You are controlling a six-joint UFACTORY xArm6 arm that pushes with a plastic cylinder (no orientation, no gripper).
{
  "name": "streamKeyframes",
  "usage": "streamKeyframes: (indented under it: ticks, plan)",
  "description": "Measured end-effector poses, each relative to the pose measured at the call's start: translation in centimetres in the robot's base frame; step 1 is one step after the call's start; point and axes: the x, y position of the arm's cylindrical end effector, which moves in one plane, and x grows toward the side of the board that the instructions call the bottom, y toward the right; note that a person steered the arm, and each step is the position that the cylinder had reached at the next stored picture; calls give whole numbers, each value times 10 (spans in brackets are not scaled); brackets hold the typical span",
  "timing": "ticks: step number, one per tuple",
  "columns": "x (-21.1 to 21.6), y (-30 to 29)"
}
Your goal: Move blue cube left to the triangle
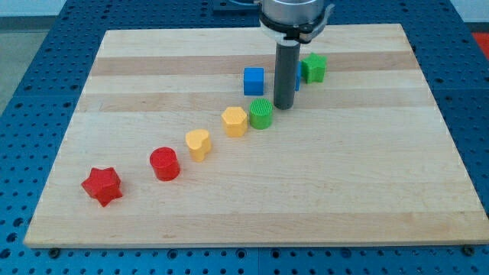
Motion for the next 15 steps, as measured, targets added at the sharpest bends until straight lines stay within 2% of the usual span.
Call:
streamKeyframes:
  ticks: [10,12,13,15]
  plan:
    - [-80,0]
    - [-84,-30]
    - [-103,-32]
    - [-91,-66]
